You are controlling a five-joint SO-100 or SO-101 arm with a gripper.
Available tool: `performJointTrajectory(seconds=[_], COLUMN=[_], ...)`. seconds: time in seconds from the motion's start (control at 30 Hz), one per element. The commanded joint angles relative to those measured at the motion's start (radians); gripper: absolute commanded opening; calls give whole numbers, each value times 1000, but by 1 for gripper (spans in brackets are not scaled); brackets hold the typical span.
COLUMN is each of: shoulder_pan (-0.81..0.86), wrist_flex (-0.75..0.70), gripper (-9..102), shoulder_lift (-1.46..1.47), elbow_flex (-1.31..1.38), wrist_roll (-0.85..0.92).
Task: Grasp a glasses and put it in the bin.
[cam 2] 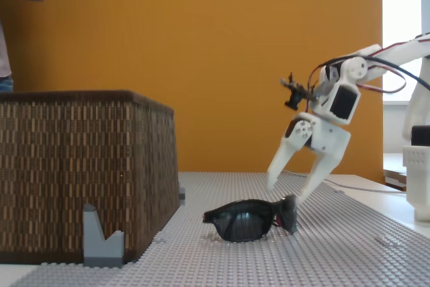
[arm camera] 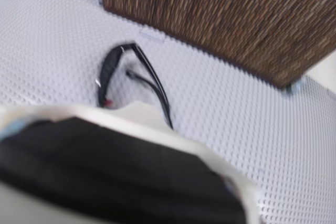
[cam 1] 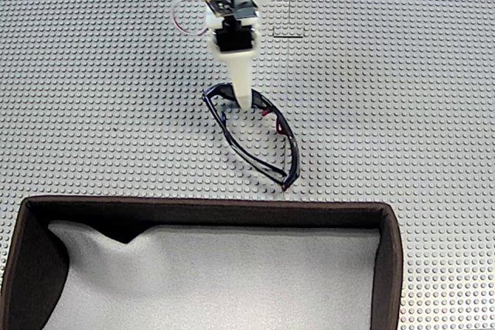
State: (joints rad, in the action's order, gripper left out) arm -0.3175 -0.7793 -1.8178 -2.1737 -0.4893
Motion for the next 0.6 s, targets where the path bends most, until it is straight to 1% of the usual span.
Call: performJointTrajectory(seconds=[0.0, 0.1, 0.27, 0.3, 0.33, 0.37, 0.57], shoulder_pan=[-5, 0, 2, 3, 6, 8, 2], wrist_flex=[3, 2, 2, 0, 3, 6, -38], gripper=[22, 22, 20, 16, 6, 0, -1], shoulder_lift=[18, 46, 66, 66, 66, 66, 3], elbow_flex=[-12, -5, -2, -2, 0, 0, 28], wrist_roll=[-23, -49, -40, -35, -9, 2, 84])
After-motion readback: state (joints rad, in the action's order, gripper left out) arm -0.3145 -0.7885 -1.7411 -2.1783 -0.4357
